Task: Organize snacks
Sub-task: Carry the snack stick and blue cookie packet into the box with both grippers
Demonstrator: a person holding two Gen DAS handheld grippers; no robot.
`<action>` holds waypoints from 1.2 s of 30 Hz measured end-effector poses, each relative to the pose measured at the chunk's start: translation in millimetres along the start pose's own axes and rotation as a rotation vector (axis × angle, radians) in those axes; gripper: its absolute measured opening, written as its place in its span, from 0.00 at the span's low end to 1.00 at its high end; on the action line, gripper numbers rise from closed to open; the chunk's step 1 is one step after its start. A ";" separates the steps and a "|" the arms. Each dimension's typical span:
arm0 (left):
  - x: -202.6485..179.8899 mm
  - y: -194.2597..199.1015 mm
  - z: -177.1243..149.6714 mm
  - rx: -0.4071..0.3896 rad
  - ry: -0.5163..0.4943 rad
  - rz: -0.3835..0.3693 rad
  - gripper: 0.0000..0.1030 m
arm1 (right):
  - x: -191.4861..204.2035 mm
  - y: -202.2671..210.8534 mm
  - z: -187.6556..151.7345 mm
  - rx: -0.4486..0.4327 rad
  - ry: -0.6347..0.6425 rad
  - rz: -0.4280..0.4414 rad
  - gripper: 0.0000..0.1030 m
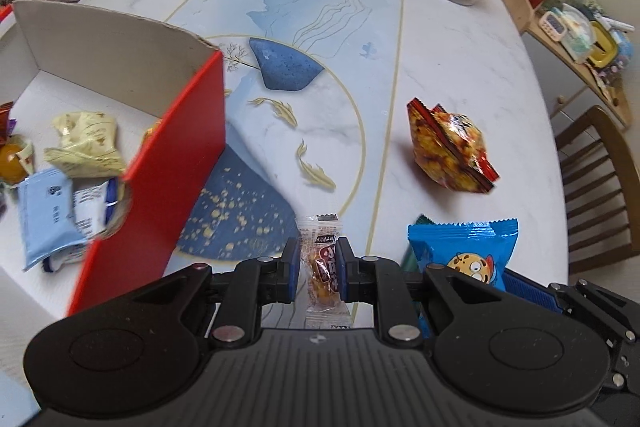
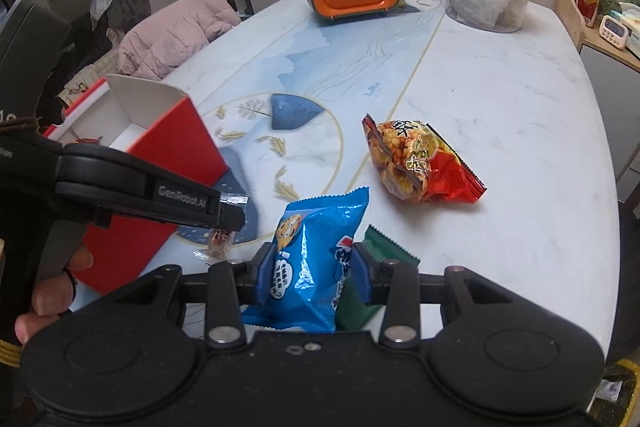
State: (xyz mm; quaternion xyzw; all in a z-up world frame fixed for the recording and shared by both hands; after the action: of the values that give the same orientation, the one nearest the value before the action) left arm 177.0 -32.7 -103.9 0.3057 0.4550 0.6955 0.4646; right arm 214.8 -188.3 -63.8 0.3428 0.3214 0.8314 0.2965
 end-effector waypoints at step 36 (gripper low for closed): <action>181.0 78.7 11.9 -0.065 -0.023 -0.028 0.18 | 162.0 -25.0 28.0 -0.072 0.031 0.037 0.37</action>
State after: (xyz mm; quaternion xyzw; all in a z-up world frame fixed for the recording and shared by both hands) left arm 89.1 126.7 -26.6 0.2919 0.4309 0.7000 0.4890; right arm 147.5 -48.0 -5.2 0.3250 0.2894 0.8530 0.2882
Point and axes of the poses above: each gripper's, at about its wrist camera, not at the fingertips, and y roughly against the way its jaws point, x to its left, z to its top, the point moved 2 cm from there along -y, roughly the way its jaws point, and after that the axes turned 14 degrees about z, right-handed, at the moved point
